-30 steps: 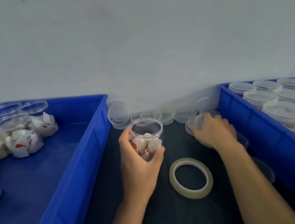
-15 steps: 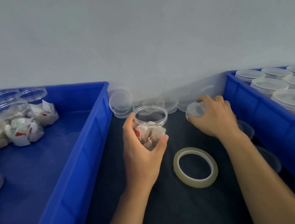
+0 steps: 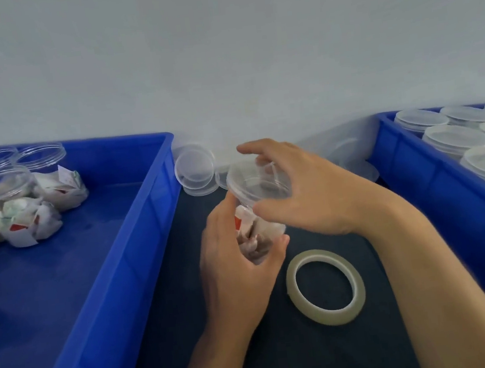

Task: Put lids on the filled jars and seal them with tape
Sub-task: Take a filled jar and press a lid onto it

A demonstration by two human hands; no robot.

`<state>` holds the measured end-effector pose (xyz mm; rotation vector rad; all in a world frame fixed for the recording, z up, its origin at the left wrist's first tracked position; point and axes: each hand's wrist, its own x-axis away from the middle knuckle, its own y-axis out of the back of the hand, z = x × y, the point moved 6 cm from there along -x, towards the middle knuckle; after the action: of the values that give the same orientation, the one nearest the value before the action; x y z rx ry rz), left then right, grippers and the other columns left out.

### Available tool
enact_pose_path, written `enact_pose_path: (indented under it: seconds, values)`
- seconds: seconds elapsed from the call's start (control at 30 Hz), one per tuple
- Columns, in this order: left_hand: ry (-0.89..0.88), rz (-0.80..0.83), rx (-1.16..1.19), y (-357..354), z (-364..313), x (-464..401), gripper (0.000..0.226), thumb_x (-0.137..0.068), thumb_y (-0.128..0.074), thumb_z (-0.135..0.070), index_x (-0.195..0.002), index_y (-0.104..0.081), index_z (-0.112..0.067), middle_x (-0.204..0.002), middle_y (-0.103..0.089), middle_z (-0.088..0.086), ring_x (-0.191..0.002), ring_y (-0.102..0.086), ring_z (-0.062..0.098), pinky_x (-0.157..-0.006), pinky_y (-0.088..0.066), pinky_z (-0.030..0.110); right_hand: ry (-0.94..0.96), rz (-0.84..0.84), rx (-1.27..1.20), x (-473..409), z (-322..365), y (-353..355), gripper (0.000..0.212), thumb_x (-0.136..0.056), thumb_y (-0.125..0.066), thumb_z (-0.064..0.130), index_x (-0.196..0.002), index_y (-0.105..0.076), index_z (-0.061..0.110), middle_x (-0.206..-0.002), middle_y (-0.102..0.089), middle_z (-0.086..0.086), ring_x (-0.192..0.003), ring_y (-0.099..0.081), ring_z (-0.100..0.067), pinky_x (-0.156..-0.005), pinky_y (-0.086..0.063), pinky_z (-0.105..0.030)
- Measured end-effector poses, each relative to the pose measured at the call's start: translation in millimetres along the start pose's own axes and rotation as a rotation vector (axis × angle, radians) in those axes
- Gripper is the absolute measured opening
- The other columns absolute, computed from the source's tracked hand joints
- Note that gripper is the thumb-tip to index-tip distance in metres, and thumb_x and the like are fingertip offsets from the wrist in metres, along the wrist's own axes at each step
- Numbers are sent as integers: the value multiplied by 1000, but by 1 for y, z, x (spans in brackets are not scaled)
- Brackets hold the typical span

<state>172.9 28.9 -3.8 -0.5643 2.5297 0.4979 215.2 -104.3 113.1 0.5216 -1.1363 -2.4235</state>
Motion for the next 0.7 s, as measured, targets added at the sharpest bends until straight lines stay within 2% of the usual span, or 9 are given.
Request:
enact_pose_path:
  seconds: [0.07, 0.2, 0.3, 0.43, 0.57, 0.7]
  values:
    - [-2, 1, 8, -1, 1, 1, 87, -76, -93, -41, -150, -47, -50, -134, -62, -16, -118, -69, 20, -85, -64, 43, -12, 42, 30, 1, -1, -2, 75, -83, -66, 52, -150, -32, 57, -141, -45, 23, -130, -49, -3, -100, -42, -28]
    - [-1, -14, 3, 0, 2, 2, 91, -75, -92, -44, -151, -44, -55, -133, -63, -21, -115, -71, 18, -83, -65, 37, -13, 66, 57, 2, -2, -1, 81, -74, -59, 53, -150, -30, 59, -144, -42, 27, -129, -48, -3, -98, -43, -28]
    - [12, -15, 2, 1, 2, 3, 98, -75, -93, -45, -155, -39, -57, -137, -62, -21, -120, -69, 17, -88, -64, 40, -9, 79, 79, 2, -6, 1, 81, -81, -67, 43, -151, -28, 59, -148, -41, 27, -132, -46, -3, -99, -42, -29]
    - [4, -9, -49, 3, -1, 3, 100, -73, -92, -47, -156, -38, -56, -139, -60, -24, -128, -63, 10, -94, -62, 42, -21, 108, 63, 2, -11, 0, 79, -87, -67, 40, -153, -28, 58, -154, -37, 28, -139, -40, -1, -106, -37, -28]
    - [-3, -2, -61, 3, -6, 4, 99, -71, -87, -51, -157, -38, -55, -139, -58, -25, -130, -60, 9, -93, -62, 41, -21, 151, 42, 5, -17, 3, 77, -91, -68, 33, -154, -31, 57, -155, -35, 34, -141, -37, 7, -112, -35, -26]
    - [-6, 17, -48, 3, -8, 4, 99, -71, -88, -48, -158, -40, -51, -136, -59, -22, -130, -60, 13, -91, -62, 42, -7, 171, 7, 7, -20, 6, 75, -92, -70, 28, -152, -36, 58, -151, -40, 39, -137, -39, 14, -110, -37, -21]
